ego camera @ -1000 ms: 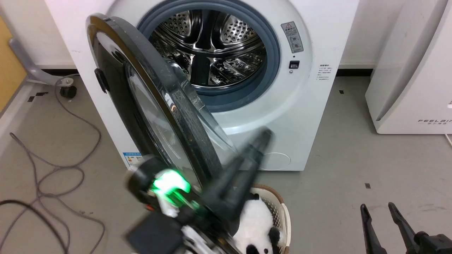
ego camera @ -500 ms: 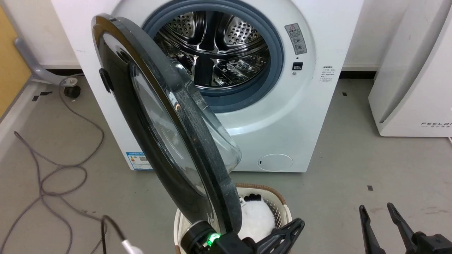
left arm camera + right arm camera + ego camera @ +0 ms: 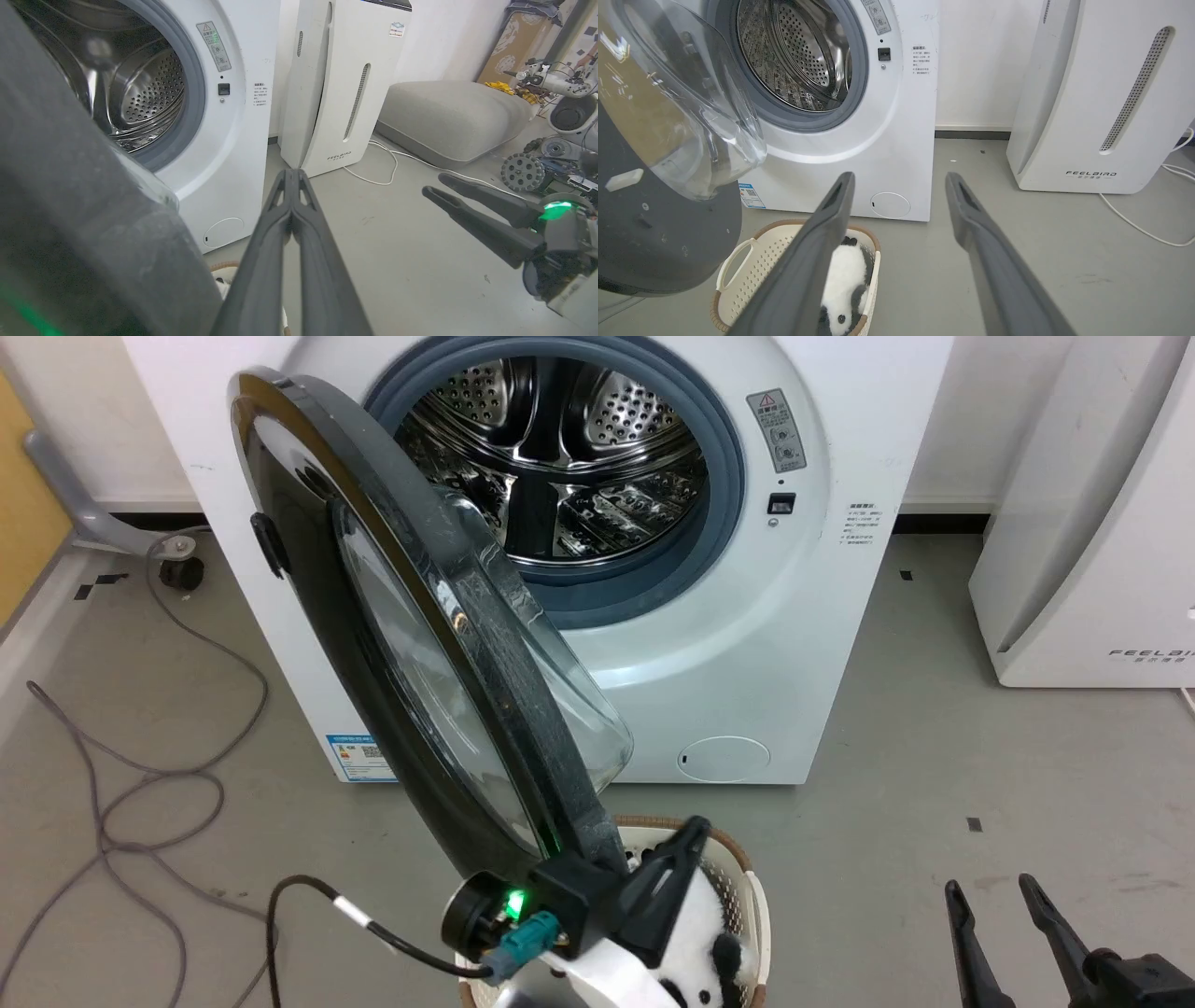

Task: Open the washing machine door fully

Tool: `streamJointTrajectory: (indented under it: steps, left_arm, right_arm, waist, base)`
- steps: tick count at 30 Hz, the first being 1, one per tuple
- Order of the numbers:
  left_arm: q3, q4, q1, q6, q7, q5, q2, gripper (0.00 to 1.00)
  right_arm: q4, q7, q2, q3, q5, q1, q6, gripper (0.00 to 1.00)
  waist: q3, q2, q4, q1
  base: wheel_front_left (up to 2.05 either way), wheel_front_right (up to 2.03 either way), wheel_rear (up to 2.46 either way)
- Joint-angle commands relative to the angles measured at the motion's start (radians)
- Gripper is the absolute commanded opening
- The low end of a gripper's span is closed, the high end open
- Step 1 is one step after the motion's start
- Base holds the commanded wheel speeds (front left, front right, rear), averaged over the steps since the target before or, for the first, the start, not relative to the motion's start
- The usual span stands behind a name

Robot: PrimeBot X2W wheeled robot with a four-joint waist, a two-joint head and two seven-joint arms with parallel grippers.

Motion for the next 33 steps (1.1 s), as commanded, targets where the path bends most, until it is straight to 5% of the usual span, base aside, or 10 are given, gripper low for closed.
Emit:
streamJointTrajectory:
  steps: [1,10,33]
  left_arm:
    - [0.017,0.020,-0.013,0.017,-0.017,-0.005,-0.003,0.00]
    - [0.061,0.037,0.011,0.066,-0.030,-0.016,0.017,0.00]
    - [0.153,-0.275,0.242,0.219,0.018,-0.014,0.123,0.00]
  right_arm:
    - [0.002,0.001,0.004,0.001,0.010,-0.005,0.001,1.00]
    - [0.018,-0.003,0.004,0.029,0.017,-0.015,0.001,1.00]
    - [0.058,-0.012,0.004,0.064,0.016,-0.027,0.001,1.00]
  waist:
    - [0.001,0.0000,0.000,0.0000]
    - [0.005,0.0000,-0.001,0.0000]
    - [-0.015,0.0000,0.060,0.0000]
  base:
    - [0.00,0.00,0.00]
    - [0.00,0.00,0.00]
    - [0.00,0.00,0.00]
